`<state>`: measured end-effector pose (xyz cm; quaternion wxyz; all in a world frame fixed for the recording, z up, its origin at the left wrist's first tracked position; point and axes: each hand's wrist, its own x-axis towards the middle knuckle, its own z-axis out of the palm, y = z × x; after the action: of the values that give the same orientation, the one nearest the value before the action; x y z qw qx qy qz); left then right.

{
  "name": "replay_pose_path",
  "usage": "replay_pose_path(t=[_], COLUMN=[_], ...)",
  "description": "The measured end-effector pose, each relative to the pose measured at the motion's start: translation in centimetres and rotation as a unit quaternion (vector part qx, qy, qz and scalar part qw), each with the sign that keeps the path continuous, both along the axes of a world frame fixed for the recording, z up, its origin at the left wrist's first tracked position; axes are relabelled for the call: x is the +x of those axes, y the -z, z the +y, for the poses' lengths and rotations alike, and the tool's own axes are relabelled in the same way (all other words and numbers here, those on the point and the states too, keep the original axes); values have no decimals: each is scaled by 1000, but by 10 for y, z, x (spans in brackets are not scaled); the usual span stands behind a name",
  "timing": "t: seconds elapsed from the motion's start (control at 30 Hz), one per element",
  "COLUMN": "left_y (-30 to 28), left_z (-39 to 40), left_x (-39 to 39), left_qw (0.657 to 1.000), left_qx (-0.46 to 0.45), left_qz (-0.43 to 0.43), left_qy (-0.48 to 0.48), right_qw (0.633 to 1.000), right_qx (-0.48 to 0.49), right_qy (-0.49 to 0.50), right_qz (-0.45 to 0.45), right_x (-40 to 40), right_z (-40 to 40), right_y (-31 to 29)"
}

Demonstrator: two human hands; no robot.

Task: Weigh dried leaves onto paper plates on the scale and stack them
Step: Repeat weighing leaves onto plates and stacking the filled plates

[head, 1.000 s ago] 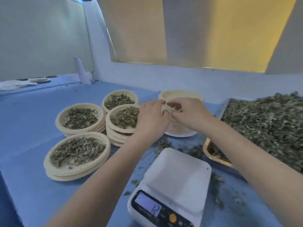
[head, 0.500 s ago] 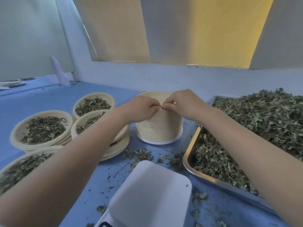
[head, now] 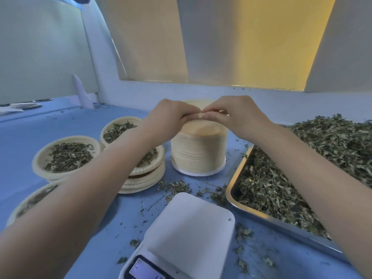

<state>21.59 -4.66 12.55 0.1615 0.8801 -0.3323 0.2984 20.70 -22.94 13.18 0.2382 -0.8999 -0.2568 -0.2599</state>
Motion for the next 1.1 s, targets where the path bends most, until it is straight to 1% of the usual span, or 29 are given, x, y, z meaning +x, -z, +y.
replay_pose_path(t=[0.07,0.2,0.3,0.37,0.47,0.57,0.63,0.7,0.77,0.87,0.93,1.0,1.1], left_y=[7,33,67,91,119,135,140,142,143,147,150,154,161], left_z=[6,21,29,31,33,37,38,41,45,50,51,52,57], left_x=[-26,-90,-130,-149,-161,-163,-165,-165,-165,-161,-158,-155,-154], left_qw=[1000,999,999,996,993,990,986,983,972,936,907,887,878], left_qx=[2,16,7,-12,-27,-10,-25,-65,-151,-314,-390,-431,-437], left_qz=[-10,-10,43,81,116,140,158,166,177,160,150,149,170], left_qy=[14,29,28,33,23,21,36,40,22,-27,-59,-79,-100], right_qw=[1000,996,992,992,995,995,995,996,998,999,998,998,997], right_qx=[5,-10,-36,-41,-37,-50,-52,-35,-20,13,35,49,55], right_qy=[-13,-42,-63,-70,-72,-79,-81,-77,-67,-48,-40,-35,-31], right_qz=[-11,-74,-103,-94,-52,-18,7,12,2,-16,-27,-36,-47], right_x=[-26,-84,-122,-137,-147,-150,-152,-153,-152,-148,-146,-144,-142], right_z=[4,11,15,17,21,24,24,22,20,17,15,15,15], right_y=[7,38,72,98,127,142,147,150,151,149,148,149,152])
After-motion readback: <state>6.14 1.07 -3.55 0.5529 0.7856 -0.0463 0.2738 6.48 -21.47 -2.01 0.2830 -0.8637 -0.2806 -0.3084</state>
